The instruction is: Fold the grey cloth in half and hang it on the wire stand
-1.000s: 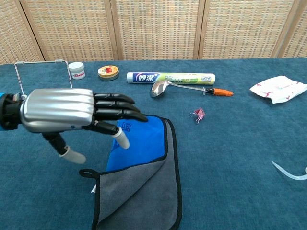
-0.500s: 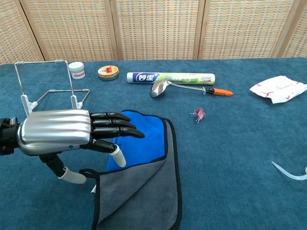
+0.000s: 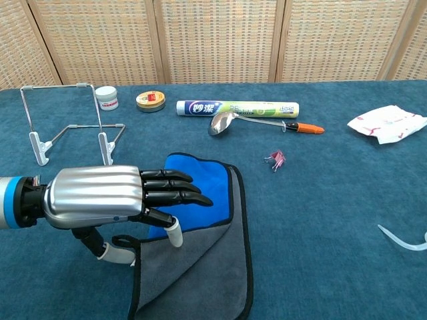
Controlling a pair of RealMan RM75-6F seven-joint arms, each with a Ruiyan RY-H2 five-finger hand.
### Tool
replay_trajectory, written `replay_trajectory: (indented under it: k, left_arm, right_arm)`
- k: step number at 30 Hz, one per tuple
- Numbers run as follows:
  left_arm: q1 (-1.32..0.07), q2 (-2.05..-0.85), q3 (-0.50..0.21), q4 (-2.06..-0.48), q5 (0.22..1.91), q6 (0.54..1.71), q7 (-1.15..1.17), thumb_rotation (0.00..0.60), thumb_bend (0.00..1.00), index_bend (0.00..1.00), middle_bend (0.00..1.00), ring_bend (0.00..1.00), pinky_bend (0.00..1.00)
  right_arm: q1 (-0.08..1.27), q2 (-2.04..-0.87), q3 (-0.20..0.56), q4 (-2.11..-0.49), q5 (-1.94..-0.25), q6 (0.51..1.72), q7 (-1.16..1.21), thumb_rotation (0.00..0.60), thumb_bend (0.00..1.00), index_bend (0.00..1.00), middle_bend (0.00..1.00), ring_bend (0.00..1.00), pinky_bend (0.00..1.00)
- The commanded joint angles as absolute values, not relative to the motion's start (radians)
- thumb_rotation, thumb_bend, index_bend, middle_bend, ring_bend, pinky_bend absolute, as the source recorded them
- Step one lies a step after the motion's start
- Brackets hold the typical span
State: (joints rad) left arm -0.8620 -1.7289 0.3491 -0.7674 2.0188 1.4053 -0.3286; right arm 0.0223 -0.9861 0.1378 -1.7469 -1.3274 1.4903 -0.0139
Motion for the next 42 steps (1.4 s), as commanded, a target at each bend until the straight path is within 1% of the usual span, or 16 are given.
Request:
replay_trajectory:
  k: [1,9,11,15,24,29,31,36,38,42]
  left_arm:
    - [-0.864,-1.737,0.346,-0.758,2.022,1.401,-0.327,0.6,0.3,0.34,0.0,0.0,0.0]
    - [-0.864,-1.759,0.339,-0.733,2.027,1.397,-0.335,0.6,0.3,0.35,0.0,0.0,0.0]
    - [-0.864,-1.765,0.338,-0.726,2.03,1.397,-0.335,0.6,0.32,0.36,0.0,0.0,0.0]
    - [-0.862,-1.772,0.34,-0.716,2.032,1.396,-0.34,0.6,0.37,0.39,0.0,0.0,0.0]
    - [-0.861,-1.796,0.336,-0.698,2.037,1.398,-0.34,0.6,0.39,0.48,0.0,0.0,0.0]
    - [-0.864,-1.804,0.332,-0.697,2.039,1.404,-0.34,0.6,0.4,0.58,0.0,0.0,0.0]
    - [-0.865,-1.806,0.33,-0.697,2.04,1.408,-0.338,0.6,0.4,0.6,0.0,0.0,0.0]
    - [-0.875,-1.806,0.323,-0.697,2.048,1.425,-0.321,0.6,0.41,0.62,0.0,0.0,0.0]
    - [-0.892,-1.808,0.312,-0.697,2.061,1.445,-0.293,0.6,0.41,0.63,0.0,0.0,0.0]
    - [-0.92,-1.811,0.298,-0.713,2.073,1.448,-0.26,0.6,0.4,0.63,0.0,0.0,0.0]
  right_arm:
    - [0.022,-0.985,0.139,-1.746,-1.325,1.49,-0.012,0.6,0.0,0.0,0.0,0.0,0.0]
    - [0.024,-0.985,0.14,-1.746,-1.322,1.487,-0.013,0.6,0.0,0.0,0.0,0.0,0.0]
    - [0.024,-0.986,0.14,-1.748,-1.321,1.486,-0.015,0.6,0.0,0.0,0.0,0.0,0.0]
    - [0.025,-0.986,0.14,-1.749,-1.32,1.486,-0.017,0.6,0.0,0.0,0.0,0.0,0.0]
    - [0.026,-0.986,0.14,-1.749,-1.32,1.484,-0.016,0.6,0.0,0.0,0.0,0.0,0.0]
    - [0.026,-0.985,0.14,-1.75,-1.321,1.483,-0.013,0.6,0.0,0.0,0.0,0.0,0.0]
    - [0.026,-0.985,0.14,-1.75,-1.321,1.483,-0.012,0.6,0.0,0.0,0.0,0.0,0.0]
    - [0.026,-0.982,0.139,-1.752,-1.323,1.483,-0.007,0.6,0.0,0.0,0.0,0.0,0.0]
    - [0.025,-0.98,0.139,-1.754,-1.325,1.484,-0.003,0.6,0.0,0.0,0.0,0.0,0.0]
    - [0.024,-0.978,0.138,-1.755,-1.326,1.485,0.001,0.6,0.0,0.0,0.0,0.0,0.0]
